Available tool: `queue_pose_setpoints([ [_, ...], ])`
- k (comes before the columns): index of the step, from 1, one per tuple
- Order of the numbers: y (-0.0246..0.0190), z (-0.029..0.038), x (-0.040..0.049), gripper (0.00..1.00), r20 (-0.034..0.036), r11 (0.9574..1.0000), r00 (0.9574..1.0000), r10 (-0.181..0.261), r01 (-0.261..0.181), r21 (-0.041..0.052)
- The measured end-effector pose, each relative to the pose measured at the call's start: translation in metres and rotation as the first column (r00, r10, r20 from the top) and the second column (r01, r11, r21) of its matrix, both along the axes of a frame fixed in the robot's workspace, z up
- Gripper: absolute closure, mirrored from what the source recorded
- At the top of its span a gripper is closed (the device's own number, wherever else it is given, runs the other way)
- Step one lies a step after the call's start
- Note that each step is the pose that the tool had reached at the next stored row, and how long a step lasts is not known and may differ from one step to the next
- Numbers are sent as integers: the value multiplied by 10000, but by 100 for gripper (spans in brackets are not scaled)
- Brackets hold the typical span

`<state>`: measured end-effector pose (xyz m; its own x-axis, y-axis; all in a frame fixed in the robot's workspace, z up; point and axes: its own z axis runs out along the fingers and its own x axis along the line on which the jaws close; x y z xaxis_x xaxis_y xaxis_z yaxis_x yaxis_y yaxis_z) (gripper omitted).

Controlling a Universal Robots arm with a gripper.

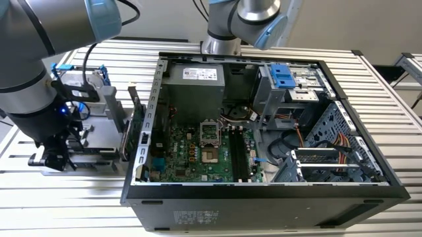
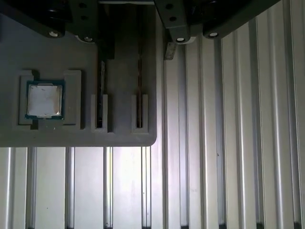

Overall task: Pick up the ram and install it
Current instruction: 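Pick up the ram and move it above insertion slot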

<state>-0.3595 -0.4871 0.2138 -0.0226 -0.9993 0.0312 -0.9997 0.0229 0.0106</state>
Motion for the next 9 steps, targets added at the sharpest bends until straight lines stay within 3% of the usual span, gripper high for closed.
queue_pose_setpoints([
  [9, 0, -93, 0, 0, 0, 10000, 10000, -11, 11, -1],
])
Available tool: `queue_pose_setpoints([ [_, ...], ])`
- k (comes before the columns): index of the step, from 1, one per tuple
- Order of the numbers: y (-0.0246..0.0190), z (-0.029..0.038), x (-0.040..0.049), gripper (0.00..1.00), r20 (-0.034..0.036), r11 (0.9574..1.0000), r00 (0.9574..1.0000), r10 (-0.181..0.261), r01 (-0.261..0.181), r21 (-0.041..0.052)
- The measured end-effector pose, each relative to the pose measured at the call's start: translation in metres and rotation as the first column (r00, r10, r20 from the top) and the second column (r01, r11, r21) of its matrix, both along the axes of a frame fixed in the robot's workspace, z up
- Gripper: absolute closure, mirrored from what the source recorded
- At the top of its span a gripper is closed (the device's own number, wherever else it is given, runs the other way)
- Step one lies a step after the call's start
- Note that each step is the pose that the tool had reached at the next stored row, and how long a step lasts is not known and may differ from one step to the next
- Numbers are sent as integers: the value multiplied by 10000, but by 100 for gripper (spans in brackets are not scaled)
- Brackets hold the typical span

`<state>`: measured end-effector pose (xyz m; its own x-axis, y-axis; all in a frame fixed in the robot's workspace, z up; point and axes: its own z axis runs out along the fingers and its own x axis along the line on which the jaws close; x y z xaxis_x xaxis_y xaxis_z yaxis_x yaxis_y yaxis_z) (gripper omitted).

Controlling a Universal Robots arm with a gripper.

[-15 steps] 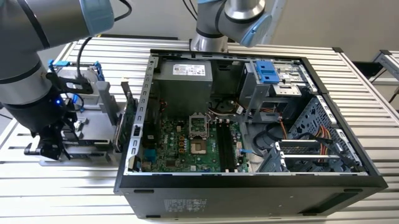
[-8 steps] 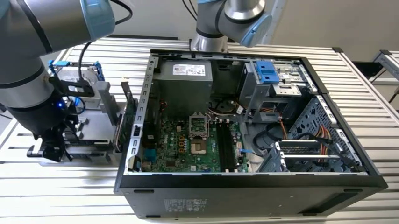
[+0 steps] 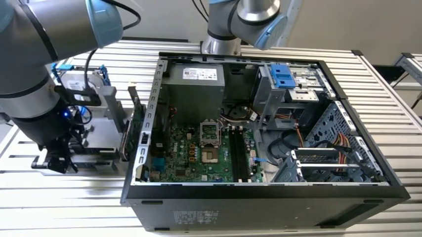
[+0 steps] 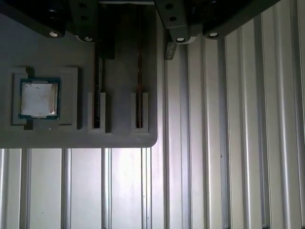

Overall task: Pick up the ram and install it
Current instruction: 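Pick up the ram and move it above insertion slot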

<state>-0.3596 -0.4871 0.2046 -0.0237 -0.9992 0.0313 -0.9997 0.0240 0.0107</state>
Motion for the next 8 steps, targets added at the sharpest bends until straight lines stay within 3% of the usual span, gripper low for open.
queue_pose_setpoints([
  [8, 1, -59, 0, 0, 0, 10000, 10000, -7, 7, 13],
])
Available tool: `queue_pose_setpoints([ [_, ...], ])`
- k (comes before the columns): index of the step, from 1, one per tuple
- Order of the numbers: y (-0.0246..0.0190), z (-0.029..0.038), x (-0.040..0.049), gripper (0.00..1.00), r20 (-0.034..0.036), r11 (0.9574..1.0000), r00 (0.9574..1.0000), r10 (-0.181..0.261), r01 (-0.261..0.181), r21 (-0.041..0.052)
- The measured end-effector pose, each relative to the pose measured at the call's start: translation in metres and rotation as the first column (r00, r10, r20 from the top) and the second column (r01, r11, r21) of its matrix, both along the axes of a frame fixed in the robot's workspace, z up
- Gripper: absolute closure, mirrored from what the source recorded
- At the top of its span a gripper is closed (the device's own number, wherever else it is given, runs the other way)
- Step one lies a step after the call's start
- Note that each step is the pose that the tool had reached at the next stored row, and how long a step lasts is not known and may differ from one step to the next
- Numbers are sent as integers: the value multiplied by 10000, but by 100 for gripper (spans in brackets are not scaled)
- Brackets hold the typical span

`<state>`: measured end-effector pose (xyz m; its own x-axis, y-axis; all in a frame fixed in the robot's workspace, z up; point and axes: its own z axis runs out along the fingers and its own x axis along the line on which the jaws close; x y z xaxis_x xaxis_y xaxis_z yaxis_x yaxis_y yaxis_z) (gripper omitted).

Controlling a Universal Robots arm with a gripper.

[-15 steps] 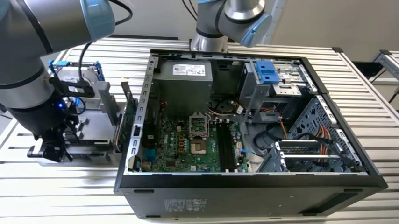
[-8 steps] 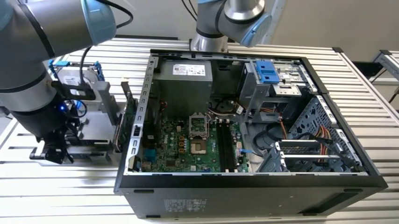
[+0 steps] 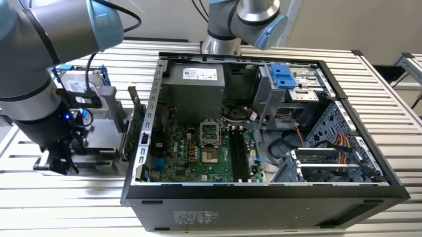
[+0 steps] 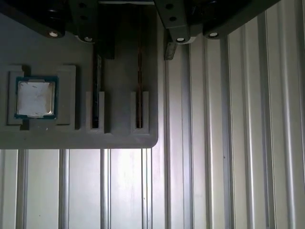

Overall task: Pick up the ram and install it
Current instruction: 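Pick up the ram and move it above insertion slot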

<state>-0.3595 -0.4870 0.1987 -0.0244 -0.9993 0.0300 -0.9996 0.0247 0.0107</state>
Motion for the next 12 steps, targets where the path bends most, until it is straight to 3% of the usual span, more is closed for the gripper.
queue_pose_setpoints([
  [12, 0, -56, 0, 0, -1, 10000, 10000, -1, 1, 0],
])
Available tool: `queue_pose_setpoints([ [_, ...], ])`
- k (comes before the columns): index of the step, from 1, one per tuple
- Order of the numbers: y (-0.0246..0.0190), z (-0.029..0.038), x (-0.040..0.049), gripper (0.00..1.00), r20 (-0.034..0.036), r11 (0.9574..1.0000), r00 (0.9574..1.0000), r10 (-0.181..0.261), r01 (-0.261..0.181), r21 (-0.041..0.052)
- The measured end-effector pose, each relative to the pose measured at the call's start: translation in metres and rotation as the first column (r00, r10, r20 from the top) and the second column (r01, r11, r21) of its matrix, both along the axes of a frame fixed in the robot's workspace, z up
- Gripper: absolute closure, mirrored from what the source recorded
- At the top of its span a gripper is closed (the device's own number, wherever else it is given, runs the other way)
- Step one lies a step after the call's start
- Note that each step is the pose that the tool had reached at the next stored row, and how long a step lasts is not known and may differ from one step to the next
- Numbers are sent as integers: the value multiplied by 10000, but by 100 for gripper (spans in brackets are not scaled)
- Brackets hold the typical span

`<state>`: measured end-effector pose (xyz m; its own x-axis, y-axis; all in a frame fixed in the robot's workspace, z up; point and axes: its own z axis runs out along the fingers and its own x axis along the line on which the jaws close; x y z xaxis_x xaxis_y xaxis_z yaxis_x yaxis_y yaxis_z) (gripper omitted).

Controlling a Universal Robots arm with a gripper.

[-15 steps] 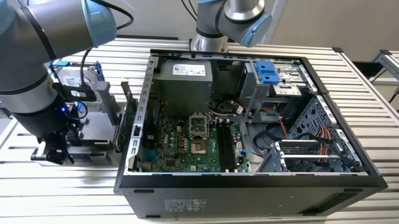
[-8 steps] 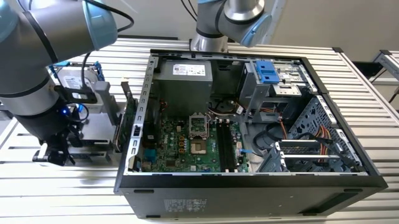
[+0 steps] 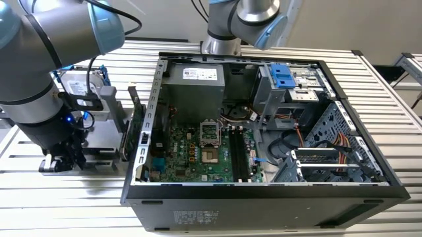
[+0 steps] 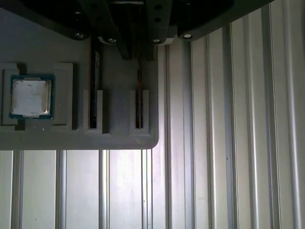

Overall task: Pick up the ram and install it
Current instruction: 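Pick up the ram and move it above insertion slot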

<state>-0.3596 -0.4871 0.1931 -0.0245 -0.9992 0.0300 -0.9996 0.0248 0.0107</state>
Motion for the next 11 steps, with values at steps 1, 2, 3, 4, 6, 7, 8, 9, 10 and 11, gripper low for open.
queue_pose_setpoints([
  [1, 0, 0, 0, 0, 0, 10000, 10000, 0, 0, 0],
  [2, 0, -1, 0, 0, 0, 10000, 10000, 0, 0, 0],
  [3, 0, -2, 0, 0, 1, 10000, 10000, -1, 1, 2],
  [4, -1, -2, 0, 0, 2, 10000, 10000, -1, 1, 9],
  [6, -5, -2, 0, 0, 1, 10000, 10000, 2, -2, 20],
  [7, -5, -2, 0, 0, 0, 10000, 10000, 3, -3, 21],
  [8, -5, -3, 0, 0, 1, 10000, 10000, 7, -7, 21],
  [9, -5, -2, 0, 0, 0, 10000, 10000, 22, -22, 21],
  [10, -5, -2, 0, 0, 0, 10000, 10000, 48, -48, 21],
  [11, -5, -3, 0, 0, 0, 10000, 10000, 80, -80, 21],
])
